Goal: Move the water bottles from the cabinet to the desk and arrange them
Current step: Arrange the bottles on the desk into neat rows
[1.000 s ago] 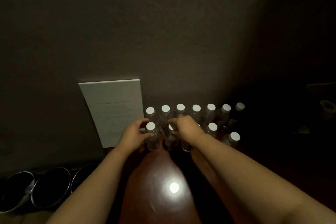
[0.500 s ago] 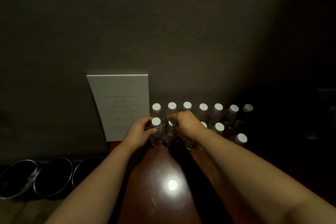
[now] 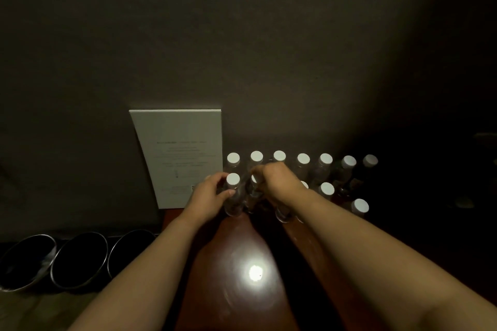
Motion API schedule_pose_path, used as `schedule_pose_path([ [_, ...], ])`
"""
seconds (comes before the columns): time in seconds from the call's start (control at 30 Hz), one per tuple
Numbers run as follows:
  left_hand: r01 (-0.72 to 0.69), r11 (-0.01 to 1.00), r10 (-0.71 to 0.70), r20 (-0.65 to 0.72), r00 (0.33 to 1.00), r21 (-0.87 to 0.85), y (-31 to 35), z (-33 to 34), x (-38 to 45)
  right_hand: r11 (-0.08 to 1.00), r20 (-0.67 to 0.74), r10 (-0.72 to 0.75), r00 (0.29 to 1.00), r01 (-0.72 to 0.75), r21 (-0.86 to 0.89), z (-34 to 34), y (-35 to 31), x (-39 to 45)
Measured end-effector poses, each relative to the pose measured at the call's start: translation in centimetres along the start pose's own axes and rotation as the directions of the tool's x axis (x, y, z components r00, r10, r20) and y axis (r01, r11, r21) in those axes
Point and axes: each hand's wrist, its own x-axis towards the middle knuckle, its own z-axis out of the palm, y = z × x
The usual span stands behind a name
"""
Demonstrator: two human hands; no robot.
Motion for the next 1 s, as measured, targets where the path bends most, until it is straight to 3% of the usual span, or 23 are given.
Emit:
schedule_pose_path([
  [0.43,0.010,0.998,-0.012,0.034,0.999,0.057,1.3,-0.2,-0.8,0.996,0.025,0.024,0.999,-0.026,0.081,0.2,1.4,-0.2],
  [0.6,-0.062,0.989,0.061,0.007,0.998,0.137,2.9,-1.2,-0.8,0.997,-0.088,0.070,0.994,-0.069,0.024,-2.9,3.3,-2.6],
  [0.7,-0.204,0.957,0.221,-0.064,0.973,0.208,5.1,-1.3,-0.7,0.993,0.013,0.086,0.996,-0.085,-0.084,-4.6,4.8,-4.4],
  [0.77,-0.266,0.936,0.281,-0.034,0.959,0.229,6.5,-0.9,-0.5,0.987,0.098,0.099,0.990,-0.085,-0.138,-5.1,5.4,-4.9],
  [1.0,-0.170,0.920,0.134,0.123,0.983,0.353,8.7,1.2,0.8,0.987,0.153,0.097,0.983,-0.075,-0.144,-2.7,6.7,-4.3],
])
